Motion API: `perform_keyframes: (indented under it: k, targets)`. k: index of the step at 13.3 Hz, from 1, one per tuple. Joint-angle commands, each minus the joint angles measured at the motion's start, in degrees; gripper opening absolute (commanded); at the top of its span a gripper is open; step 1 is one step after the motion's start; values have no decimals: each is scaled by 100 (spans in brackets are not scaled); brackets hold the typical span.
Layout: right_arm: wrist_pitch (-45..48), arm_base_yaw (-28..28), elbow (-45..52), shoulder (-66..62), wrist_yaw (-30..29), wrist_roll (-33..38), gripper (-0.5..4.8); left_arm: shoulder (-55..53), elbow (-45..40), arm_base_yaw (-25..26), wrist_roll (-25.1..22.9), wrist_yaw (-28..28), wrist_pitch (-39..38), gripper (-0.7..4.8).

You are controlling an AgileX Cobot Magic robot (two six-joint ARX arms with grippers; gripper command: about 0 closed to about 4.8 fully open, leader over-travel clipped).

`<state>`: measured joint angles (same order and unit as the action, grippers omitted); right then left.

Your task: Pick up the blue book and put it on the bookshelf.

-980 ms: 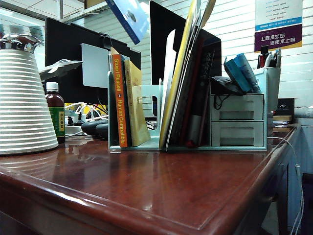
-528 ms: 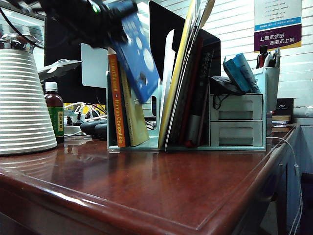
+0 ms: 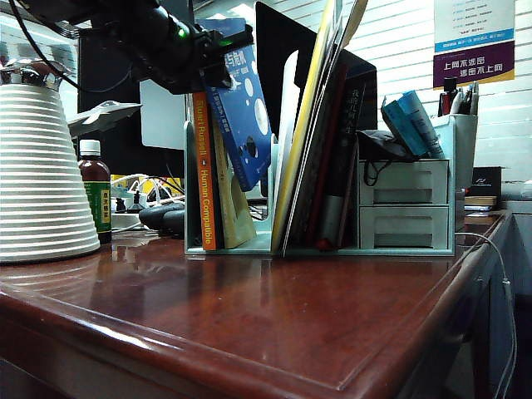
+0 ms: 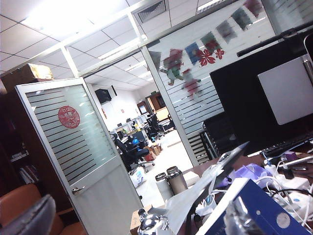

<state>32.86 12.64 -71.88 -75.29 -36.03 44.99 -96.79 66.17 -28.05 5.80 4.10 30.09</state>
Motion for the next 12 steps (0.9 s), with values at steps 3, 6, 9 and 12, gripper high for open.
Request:
perform_keyframes:
  k: [3, 6, 9, 12]
  targets:
    - [39, 2, -22, 31, -116, -4, 479, -4, 761, -378, -669, 424, -778, -5]
    - [37, 2, -22, 31, -142, -4, 479, -2, 813, -413, -470, 431, -822, 404]
    - [35, 2, -22, 31, -140, -9, 479, 20, 890, -413, -518, 516, -680, 469]
    - [33, -26, -22, 35, -162, -177, 168, 776, 970, -402, -693, 852, -730, 143]
